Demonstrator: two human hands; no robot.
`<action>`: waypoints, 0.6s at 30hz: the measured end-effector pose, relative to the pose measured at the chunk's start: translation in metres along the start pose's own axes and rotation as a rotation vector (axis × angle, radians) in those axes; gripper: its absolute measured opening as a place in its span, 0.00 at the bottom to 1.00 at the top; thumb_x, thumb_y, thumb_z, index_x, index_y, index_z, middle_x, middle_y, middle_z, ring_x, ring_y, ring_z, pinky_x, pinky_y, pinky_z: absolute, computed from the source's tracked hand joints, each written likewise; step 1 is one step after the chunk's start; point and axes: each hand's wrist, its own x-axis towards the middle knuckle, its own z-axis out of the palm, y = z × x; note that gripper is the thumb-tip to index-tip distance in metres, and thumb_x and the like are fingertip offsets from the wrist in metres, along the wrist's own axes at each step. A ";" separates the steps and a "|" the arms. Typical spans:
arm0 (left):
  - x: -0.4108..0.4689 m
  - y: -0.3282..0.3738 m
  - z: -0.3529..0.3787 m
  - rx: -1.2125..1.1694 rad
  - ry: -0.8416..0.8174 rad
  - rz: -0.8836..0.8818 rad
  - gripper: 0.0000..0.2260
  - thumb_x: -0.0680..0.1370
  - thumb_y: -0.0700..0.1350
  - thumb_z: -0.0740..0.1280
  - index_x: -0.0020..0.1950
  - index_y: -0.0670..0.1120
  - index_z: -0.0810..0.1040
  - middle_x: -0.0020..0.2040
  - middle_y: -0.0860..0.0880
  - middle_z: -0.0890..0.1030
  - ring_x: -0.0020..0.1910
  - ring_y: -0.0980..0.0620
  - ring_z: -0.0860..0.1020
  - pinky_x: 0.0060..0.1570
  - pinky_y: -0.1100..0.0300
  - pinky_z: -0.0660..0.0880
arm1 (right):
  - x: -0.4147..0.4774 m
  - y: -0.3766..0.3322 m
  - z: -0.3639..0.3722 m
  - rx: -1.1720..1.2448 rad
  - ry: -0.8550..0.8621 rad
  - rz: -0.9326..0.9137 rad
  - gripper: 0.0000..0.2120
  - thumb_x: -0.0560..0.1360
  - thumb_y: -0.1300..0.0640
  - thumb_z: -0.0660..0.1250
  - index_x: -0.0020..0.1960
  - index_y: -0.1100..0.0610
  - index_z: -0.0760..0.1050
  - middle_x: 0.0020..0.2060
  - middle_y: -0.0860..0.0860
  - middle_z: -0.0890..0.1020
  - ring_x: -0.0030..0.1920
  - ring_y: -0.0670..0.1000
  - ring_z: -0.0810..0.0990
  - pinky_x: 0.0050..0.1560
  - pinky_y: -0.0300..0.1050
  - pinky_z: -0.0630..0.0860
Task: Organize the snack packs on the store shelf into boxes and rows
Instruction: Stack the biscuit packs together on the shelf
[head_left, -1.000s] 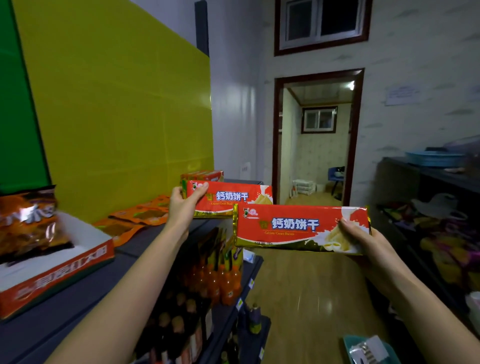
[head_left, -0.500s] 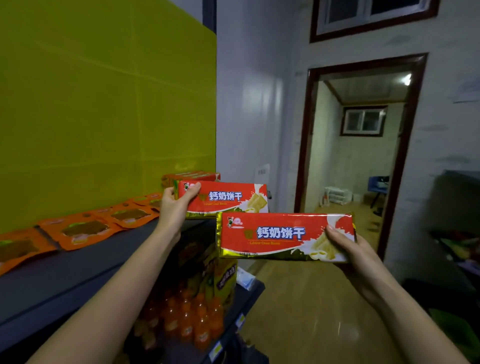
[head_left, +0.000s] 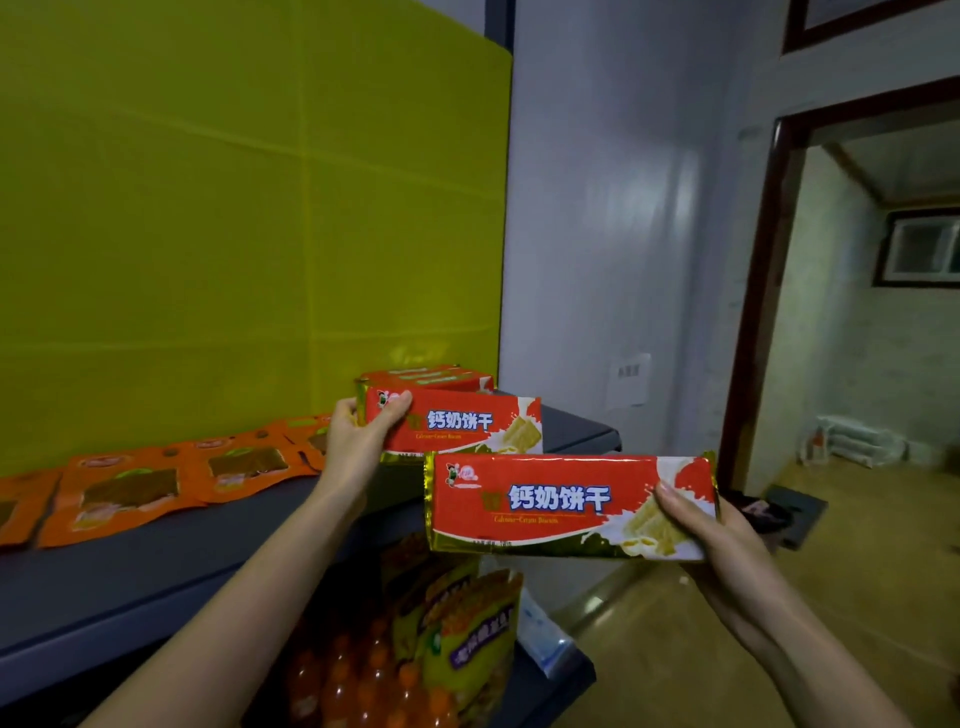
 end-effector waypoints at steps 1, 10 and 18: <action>0.008 -0.004 0.006 -0.004 0.017 -0.003 0.25 0.73 0.48 0.70 0.65 0.41 0.65 0.49 0.44 0.80 0.39 0.53 0.80 0.31 0.65 0.77 | 0.014 0.001 -0.004 0.012 -0.017 0.006 0.38 0.51 0.46 0.81 0.56 0.60 0.76 0.47 0.58 0.85 0.46 0.55 0.85 0.45 0.45 0.83; 0.094 -0.041 0.071 0.084 0.111 0.040 0.17 0.73 0.46 0.70 0.56 0.43 0.67 0.51 0.42 0.78 0.38 0.54 0.77 0.35 0.62 0.75 | 0.149 0.006 -0.042 0.035 -0.156 -0.026 0.26 0.60 0.51 0.74 0.55 0.61 0.76 0.43 0.55 0.87 0.41 0.51 0.86 0.35 0.38 0.81; 0.132 -0.078 0.111 0.144 0.165 0.068 0.21 0.74 0.46 0.69 0.60 0.45 0.63 0.49 0.47 0.78 0.41 0.55 0.78 0.33 0.69 0.75 | 0.252 0.035 -0.061 0.023 -0.243 -0.019 0.51 0.39 0.38 0.82 0.57 0.60 0.76 0.47 0.56 0.86 0.44 0.52 0.86 0.38 0.39 0.81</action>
